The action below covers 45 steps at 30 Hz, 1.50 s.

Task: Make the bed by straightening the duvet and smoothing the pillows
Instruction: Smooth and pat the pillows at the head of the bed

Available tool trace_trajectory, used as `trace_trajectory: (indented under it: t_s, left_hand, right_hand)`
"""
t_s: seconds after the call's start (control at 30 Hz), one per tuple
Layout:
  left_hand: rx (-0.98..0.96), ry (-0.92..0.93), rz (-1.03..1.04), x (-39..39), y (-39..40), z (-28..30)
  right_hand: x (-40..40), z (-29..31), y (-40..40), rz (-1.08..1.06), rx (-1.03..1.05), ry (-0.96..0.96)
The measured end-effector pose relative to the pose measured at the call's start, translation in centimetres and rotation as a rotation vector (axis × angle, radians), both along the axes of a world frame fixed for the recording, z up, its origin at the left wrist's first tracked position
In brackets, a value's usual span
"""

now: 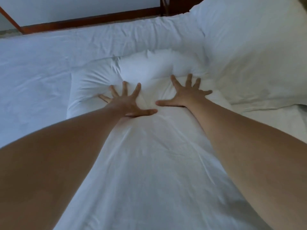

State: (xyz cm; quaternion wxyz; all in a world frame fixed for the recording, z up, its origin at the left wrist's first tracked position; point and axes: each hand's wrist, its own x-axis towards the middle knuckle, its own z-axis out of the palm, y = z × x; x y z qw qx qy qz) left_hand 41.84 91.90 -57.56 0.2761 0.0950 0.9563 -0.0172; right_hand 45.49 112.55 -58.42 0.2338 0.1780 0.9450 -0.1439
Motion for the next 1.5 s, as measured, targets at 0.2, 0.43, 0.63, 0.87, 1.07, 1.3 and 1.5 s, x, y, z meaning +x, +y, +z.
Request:
trace_trajectory:
  t_s: [0.2,0.43,0.63,0.87,1.07,1.3,1.5]
  left_hand:
    - [-0.053,-0.031,-0.038,-3.7,0.8,-4.0]
    - [-0.070,0.031,-0.031,-5.6,2.1,-6.1]
    - [-0.070,0.106,-0.014,-3.5,2.0,-5.3]
    - [-0.081,0.188,-0.019,4.3,1.3,-2.5]
    - [-0.109,0.275,-0.028,14.3,-0.4,0.1]
    - [-0.002,0.366,0.018,29.5,-5.1,1.0]
    - [0.051,0.203,0.162,37.1,-10.2,2.0]
  right_hand:
    - [-3.3,-4.7,-0.1,0.013,0.047,0.063]
    - [-4.7,-6.7,-0.3,-0.019,0.090,0.123]
    - [-2.0,-5.9,-1.3,-0.051,0.126,0.223]
    - [6.2,-2.6,-2.5,-0.006,0.204,0.220]
    - [16.0,0.8,-3.4,-0.014,0.202,0.177]
    - [29.4,2.8,-4.9,-0.130,0.207,0.155]
    - [37.3,4.4,-6.1,-0.372,0.031,0.002]
